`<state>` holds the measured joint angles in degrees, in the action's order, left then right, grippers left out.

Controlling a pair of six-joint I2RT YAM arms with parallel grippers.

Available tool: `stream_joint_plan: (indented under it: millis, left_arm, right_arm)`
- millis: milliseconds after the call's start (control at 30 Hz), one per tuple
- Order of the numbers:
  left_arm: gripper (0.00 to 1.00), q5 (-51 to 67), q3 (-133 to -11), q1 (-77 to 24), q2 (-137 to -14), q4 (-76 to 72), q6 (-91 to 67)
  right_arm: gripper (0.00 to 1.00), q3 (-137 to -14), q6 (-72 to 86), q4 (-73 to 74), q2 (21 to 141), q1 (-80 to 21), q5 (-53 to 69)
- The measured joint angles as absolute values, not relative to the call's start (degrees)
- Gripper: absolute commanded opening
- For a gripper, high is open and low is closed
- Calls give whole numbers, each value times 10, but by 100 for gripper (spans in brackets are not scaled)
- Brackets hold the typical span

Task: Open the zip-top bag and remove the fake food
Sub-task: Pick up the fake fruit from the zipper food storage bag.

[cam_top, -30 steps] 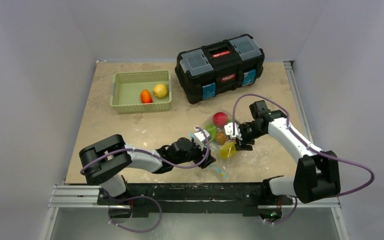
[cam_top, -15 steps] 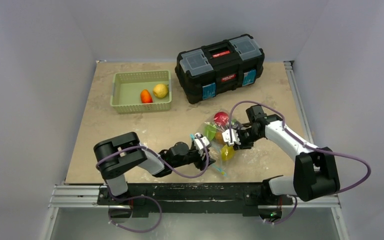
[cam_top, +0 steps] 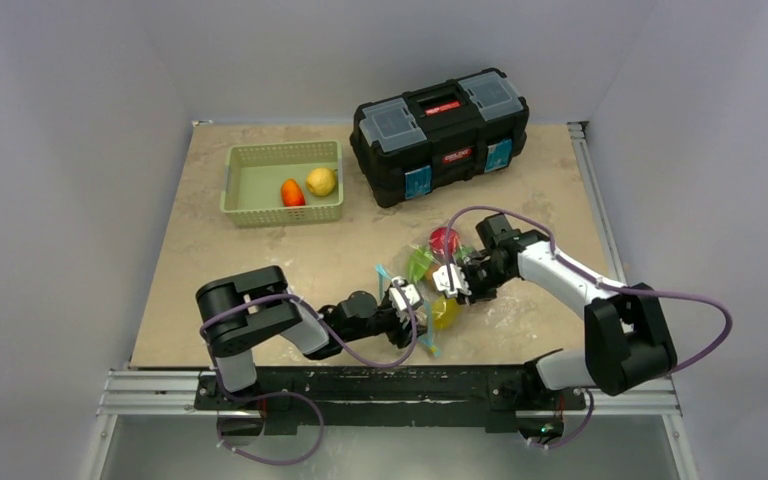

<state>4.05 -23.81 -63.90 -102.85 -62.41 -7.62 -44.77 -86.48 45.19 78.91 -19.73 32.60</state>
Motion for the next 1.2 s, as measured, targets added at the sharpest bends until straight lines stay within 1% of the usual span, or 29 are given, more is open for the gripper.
stream_joint_plan:
  millis: [33, 133, 200, 333, 500, 600, 767, 933, 1100, 1200]
  left_arm:
    - [59, 41, -240, -640, -1028, -622, -76]
    - [60, 41, -242, -643, -1026, -615, -73]
    - [61, 40, -242, -644, -1024, -612, -73]
    - [66, 38, -242, -646, -1015, -611, -72]
    - [68, 32, -242, -649, -1011, -613, -73]
    - [68, 27, -242, -650, -1011, -612, -73]
    - [68, 14, -251, -650, -1011, -600, -78]
    - [74, -4, -253, -651, -1011, -600, -85]
    - [75, -15, -253, -651, -1012, -610, -99]
    - [73, -17, -253, -651, -1017, -618, -103]
  right_arm:
    - [26, -448, -849, 449, 791, -208, 326]
    - [26, -448, -806, 433, 791, -231, 325]
    - [24, -448, -766, 418, 790, -241, 322]
    - [15, -448, -684, 390, 790, -244, 321]
    - [16, -448, -614, 370, 791, -244, 322]
    - [13, -448, -602, 368, 791, -244, 326]
    - [0, -448, -600, 369, 791, -244, 341]
    - [0, -448, -601, 370, 794, -248, 355]
    - [0, -450, -607, 381, 806, -252, 372]
    - [0, -450, -607, 385, 806, -252, 381]
